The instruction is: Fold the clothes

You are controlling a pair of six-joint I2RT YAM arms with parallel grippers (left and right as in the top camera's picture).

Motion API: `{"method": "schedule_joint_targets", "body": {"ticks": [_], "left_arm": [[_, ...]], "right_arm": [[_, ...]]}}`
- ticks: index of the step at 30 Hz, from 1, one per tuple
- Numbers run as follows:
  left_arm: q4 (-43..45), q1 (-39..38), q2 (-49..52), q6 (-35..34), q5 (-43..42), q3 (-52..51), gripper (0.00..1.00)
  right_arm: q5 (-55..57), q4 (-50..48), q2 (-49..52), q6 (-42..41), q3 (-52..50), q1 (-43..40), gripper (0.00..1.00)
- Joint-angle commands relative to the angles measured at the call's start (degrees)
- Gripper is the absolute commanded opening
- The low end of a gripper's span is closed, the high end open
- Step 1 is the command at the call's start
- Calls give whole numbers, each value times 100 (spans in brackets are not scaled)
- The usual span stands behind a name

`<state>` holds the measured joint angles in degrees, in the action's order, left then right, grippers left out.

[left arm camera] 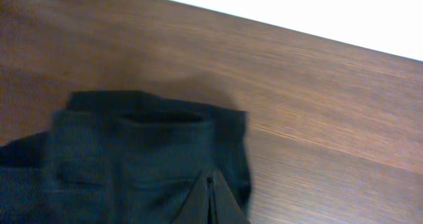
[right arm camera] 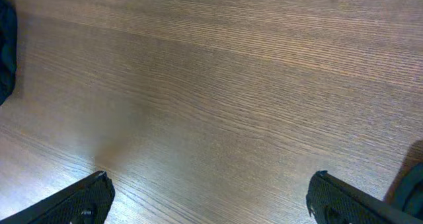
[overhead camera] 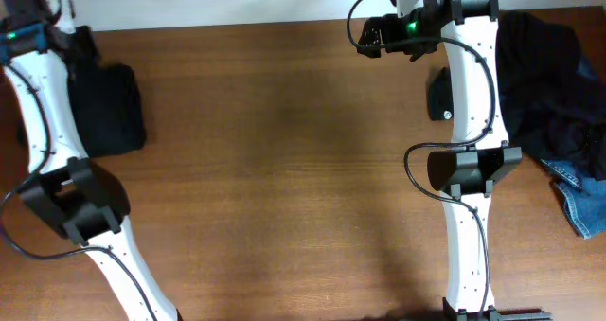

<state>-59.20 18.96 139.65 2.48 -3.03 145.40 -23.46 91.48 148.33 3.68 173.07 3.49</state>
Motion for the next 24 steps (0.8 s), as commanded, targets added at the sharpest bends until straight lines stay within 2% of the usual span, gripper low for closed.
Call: {"method": "schedule_joint_targets", "body": {"ticks": [1, 4, 12, 18, 24], "left_arm": [[28, 166, 494, 125, -66, 50, 1], [85, 195, 859, 396, -31, 50, 1], [911, 170, 1880, 404, 33, 48, 1], [654, 79, 3021, 404, -420, 35, 1], [468, 31, 3064, 402, -433, 122, 0]], "right_arm": [[9, 28, -149, 59, 17, 31, 99], [9, 31, -149, 59, 17, 31, 99], [9, 155, -149, 59, 9, 31, 99], [9, 155, -149, 59, 9, 31, 99], [7, 153, -149, 59, 9, 31, 99]]}}
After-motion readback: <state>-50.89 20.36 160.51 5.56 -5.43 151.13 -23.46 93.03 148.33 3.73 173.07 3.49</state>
